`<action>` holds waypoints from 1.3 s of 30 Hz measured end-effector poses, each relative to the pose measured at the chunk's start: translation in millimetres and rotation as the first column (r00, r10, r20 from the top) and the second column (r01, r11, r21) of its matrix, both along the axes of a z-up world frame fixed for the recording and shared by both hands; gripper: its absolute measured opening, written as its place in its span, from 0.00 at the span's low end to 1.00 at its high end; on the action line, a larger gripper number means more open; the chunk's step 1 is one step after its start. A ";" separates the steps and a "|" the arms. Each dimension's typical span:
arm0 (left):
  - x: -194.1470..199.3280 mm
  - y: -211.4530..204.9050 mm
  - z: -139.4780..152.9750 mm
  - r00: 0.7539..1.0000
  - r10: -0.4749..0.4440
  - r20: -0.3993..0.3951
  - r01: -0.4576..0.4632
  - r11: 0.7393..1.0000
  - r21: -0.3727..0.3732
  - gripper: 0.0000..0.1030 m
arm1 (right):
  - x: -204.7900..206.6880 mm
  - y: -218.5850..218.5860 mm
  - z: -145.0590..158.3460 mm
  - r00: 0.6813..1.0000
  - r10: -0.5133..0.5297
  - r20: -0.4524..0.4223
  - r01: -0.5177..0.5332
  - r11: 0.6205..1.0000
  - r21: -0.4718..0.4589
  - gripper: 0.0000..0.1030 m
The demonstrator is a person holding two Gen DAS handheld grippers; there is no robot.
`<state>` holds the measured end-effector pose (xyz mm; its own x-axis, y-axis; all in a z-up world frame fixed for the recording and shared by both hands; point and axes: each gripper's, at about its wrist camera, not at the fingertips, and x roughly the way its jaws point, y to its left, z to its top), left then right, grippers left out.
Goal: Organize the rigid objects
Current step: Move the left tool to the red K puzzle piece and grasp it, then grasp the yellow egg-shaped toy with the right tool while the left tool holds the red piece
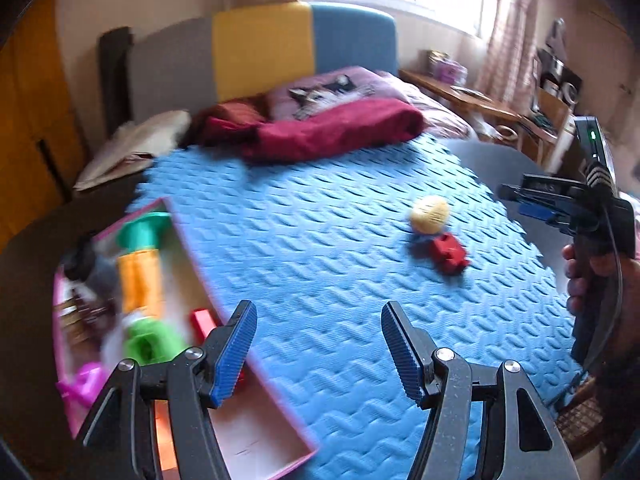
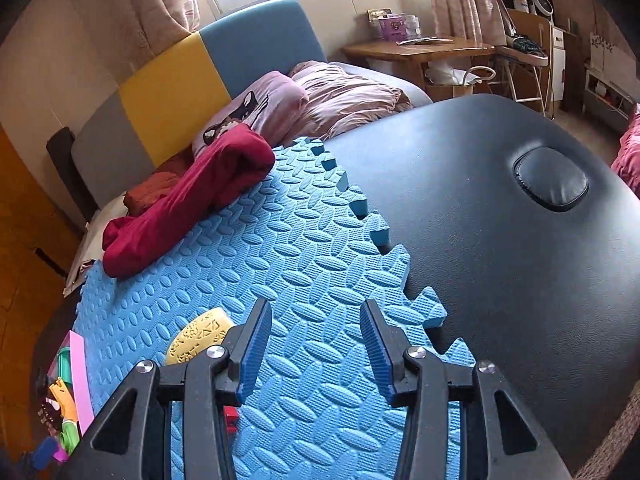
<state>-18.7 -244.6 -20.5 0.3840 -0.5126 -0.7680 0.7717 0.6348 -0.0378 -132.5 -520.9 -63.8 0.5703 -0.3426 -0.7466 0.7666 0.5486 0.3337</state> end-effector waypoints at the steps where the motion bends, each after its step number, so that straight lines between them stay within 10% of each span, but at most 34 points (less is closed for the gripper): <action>1: -0.2 -9.0 -3.5 1.000 -0.013 -0.020 0.013 1.000 0.004 0.64 | -0.4 1.0 1.2 1.000 0.003 0.003 -0.003 1.000 0.001 0.45; 19: -4.2 -137.1 -44.9 0.967 -0.133 -0.216 0.137 0.991 0.004 0.64 | -12.7 -7.7 7.5 0.995 -0.019 0.100 0.013 0.998 0.053 0.45; 25: -4.5 -162.4 -57.7 0.979 -0.112 -0.169 0.121 0.991 0.047 0.62 | -13.2 -8.0 7.3 0.993 -0.017 0.115 0.010 0.998 0.064 0.45; 29: -15.8 -160.6 -60.7 0.990 -0.131 -0.048 0.134 0.987 0.084 0.32 | -12.2 -8.1 6.4 0.993 -0.012 0.114 0.004 0.998 0.067 0.45; 39: -19.8 -96.2 -64.6 0.989 -0.149 0.023 0.148 0.989 0.027 0.32 | -4.0 -6.1 -1.5 0.996 0.027 0.083 -0.035 0.995 0.093 0.45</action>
